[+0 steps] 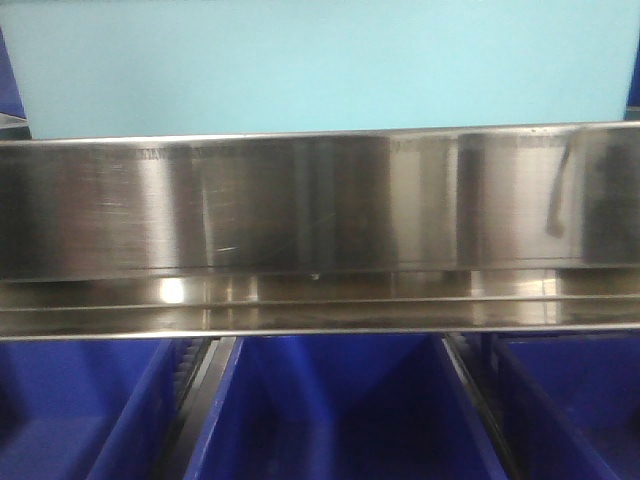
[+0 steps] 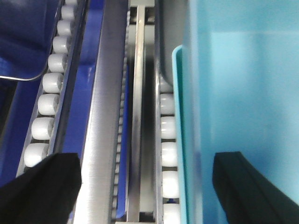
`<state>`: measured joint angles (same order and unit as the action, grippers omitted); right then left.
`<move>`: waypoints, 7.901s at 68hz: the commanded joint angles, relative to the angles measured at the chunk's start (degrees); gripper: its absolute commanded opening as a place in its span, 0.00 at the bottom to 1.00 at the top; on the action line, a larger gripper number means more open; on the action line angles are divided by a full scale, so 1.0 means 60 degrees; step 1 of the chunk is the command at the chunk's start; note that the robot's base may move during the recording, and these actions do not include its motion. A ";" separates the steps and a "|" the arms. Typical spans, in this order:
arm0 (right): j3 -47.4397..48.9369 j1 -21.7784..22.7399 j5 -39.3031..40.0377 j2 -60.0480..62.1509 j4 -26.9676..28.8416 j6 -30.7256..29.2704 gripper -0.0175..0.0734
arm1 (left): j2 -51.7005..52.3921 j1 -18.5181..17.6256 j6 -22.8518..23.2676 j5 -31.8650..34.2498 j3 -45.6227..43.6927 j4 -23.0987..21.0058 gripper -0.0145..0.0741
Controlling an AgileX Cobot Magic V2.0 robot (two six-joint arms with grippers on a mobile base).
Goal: Move two blue bins to right shelf middle
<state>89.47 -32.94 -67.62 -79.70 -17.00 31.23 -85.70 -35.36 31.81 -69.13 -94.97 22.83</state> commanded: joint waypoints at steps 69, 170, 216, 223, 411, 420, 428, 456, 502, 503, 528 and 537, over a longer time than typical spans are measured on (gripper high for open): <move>-0.1360 -0.0023 -0.0390 0.0995 0.0861 -0.0370 0.55 | -0.0086 0.0057 -0.0275 -0.0139 -0.0004 -0.1687 0.71; -0.2272 -0.0023 -0.0390 0.1456 0.1223 -0.0119 0.51 | 0.0544 0.0012 -0.0373 -0.0139 0.2021 -0.3194 0.71; -0.2272 -0.0023 -0.0390 0.1512 0.1297 -0.0119 0.51 | 0.0907 0.0012 -0.0476 -0.0139 0.2449 -0.2846 0.71; -0.2272 -0.0023 -0.0390 0.1512 0.1297 -0.0119 0.51 | 0.0907 0.0012 -0.0476 -0.0139 0.2542 -0.2846 0.71; -0.2172 -0.0023 -0.0390 0.1512 0.1571 -0.0080 0.01 | 0.0929 -0.0135 -0.0353 -0.0139 0.2445 -0.2945 0.04; -0.2142 -0.0023 -0.0390 0.1512 0.0944 0.0183 0.01 | 0.0990 -0.0463 -0.0012 -0.0139 0.1815 -0.2033 0.04; -0.2142 -0.0023 -0.0327 0.1512 0.0691 0.0276 0.01 | 0.0990 -0.0685 0.0032 -0.0139 0.1334 -0.1411 0.04; -0.0784 -0.0056 -0.0045 0.1512 -0.0461 0.0276 0.01 | 0.0990 -0.0740 0.0052 0.0741 0.0324 -0.0656 0.04; 0.0215 -0.0056 0.1801 0.1512 -0.1802 0.0025 0.01 | 0.0990 -0.0740 -0.0021 0.2472 -0.0653 0.1000 0.04; 0.0215 -0.0056 0.1860 0.1512 -0.1826 0.0025 0.01 | 0.0990 -0.0740 -0.0021 0.2472 -0.0653 0.1000 0.04; 0.0215 -0.0056 0.2027 0.1512 -0.2113 0.0025 0.01 | 0.0990 -0.0740 -0.0021 0.2492 -0.0653 0.1036 0.04; 0.0215 -0.0056 0.2061 0.1512 -0.2113 0.0025 0.01 | 0.0990 -0.0740 -0.0021 0.2492 -0.0653 0.1036 0.04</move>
<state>89.56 -33.43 -58.60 -71.55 -25.26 32.15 -80.96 -39.94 32.07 -57.05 -97.97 24.39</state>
